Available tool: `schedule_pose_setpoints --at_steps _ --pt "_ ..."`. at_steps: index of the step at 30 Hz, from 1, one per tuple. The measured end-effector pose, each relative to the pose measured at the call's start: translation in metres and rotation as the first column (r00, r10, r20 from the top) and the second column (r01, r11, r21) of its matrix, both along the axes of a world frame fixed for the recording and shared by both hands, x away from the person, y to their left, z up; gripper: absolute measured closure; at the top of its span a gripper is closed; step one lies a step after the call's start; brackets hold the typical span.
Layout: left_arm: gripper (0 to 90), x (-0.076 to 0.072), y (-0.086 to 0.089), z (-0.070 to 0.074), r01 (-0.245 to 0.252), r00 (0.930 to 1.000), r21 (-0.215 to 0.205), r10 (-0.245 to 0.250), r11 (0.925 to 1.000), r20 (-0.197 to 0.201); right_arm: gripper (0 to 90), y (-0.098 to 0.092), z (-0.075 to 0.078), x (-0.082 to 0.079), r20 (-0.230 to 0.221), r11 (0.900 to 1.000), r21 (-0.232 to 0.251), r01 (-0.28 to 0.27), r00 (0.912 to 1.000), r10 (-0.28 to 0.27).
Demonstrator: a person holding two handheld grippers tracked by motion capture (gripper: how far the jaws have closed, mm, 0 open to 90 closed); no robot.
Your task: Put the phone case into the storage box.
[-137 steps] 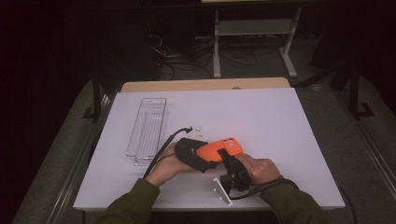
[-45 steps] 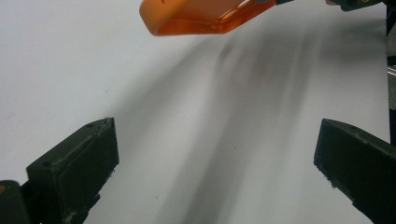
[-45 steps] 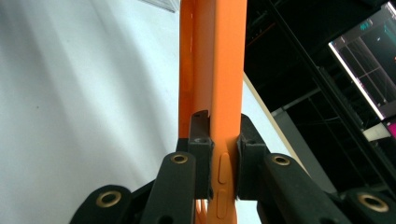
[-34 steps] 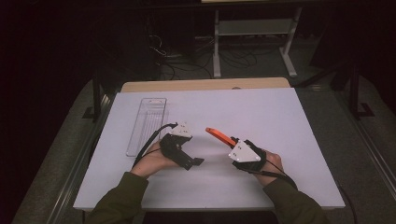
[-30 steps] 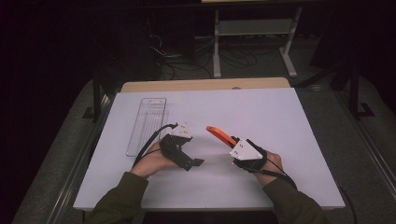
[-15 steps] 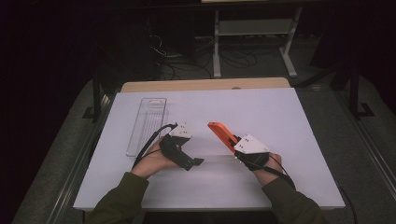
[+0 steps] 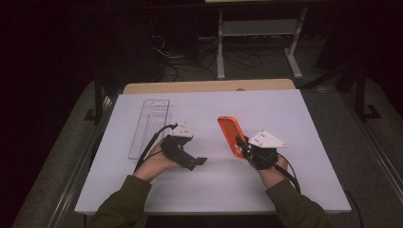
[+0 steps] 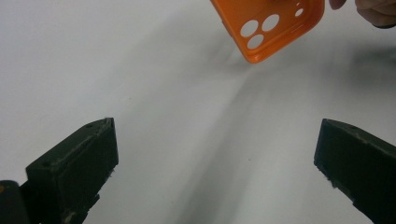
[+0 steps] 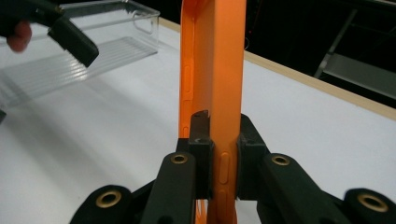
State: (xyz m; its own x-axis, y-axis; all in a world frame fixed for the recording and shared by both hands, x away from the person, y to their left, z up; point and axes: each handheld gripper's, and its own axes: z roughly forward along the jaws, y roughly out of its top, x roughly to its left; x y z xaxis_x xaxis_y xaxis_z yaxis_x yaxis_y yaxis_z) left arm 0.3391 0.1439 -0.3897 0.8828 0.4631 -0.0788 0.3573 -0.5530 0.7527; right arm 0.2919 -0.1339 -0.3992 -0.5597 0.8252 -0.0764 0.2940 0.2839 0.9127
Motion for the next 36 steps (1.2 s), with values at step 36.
schedule_pose_setpoints --at_steps 36 --pt "0.0 0.032 -0.004 0.022 -0.103 0.9947 -0.122 0.102 0.9872 -0.015 78.8 0.014 -0.001 0.02 -0.05 0.999 0.038 0.021 0.9986 -0.019"
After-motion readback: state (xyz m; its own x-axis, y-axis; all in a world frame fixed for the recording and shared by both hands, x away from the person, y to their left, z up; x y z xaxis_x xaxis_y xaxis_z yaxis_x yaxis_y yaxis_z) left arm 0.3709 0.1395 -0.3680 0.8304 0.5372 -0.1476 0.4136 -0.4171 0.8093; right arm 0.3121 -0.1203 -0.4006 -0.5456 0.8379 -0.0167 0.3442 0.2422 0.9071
